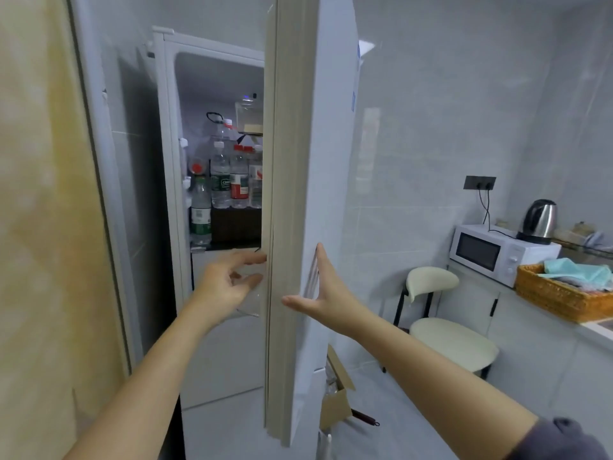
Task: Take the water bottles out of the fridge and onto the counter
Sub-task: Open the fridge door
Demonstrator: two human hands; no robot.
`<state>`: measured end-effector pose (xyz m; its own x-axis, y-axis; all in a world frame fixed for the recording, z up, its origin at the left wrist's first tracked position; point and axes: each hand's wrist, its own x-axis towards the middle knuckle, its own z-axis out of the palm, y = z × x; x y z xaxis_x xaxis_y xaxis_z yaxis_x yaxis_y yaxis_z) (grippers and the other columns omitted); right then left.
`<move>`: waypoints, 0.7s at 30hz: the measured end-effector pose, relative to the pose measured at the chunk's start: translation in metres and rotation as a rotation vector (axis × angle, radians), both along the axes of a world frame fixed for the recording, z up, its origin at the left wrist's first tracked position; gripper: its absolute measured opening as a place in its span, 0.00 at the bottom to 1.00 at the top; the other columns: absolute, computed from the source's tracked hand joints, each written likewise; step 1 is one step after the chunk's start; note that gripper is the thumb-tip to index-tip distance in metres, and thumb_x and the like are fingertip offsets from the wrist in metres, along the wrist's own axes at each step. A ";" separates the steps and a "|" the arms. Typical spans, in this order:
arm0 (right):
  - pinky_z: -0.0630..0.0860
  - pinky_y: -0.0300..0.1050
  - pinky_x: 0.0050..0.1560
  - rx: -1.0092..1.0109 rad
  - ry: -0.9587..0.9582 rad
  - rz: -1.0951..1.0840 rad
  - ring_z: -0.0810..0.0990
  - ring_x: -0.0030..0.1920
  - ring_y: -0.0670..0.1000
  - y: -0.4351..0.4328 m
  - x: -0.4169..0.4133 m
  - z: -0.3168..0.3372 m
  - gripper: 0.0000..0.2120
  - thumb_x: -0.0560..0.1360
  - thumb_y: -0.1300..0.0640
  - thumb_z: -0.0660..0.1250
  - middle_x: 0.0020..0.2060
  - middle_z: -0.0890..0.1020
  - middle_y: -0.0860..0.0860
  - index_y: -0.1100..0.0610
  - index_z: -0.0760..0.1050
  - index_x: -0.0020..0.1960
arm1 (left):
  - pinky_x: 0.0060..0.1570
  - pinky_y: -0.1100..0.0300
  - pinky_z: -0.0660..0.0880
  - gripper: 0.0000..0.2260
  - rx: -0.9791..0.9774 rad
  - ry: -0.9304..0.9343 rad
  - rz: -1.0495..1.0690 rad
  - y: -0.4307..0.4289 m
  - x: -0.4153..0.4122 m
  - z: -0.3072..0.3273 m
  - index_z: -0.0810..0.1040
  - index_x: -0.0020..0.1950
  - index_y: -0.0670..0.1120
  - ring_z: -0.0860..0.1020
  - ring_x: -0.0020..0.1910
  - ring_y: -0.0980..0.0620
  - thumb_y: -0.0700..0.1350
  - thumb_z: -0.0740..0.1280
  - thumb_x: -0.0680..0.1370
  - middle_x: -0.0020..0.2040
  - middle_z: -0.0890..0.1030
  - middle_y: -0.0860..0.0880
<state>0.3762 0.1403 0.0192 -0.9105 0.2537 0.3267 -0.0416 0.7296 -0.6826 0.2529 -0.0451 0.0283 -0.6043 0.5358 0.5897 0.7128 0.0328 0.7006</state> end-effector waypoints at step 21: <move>0.75 0.33 0.39 0.002 -0.011 -0.171 0.77 0.35 0.38 0.076 0.128 -0.003 0.19 0.81 0.56 0.59 0.44 0.80 0.32 0.34 0.62 0.64 | 0.51 0.62 0.69 0.08 -0.276 0.328 0.099 0.079 0.057 -0.034 0.80 0.57 0.47 0.74 0.53 0.54 0.45 0.63 0.82 0.56 0.76 0.54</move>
<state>0.5040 0.2160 0.0161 -0.8574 0.4047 0.3178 0.0907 0.7268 -0.6809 0.3095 0.0339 -0.0059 -0.4649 0.6497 0.6015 0.8802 0.2662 0.3929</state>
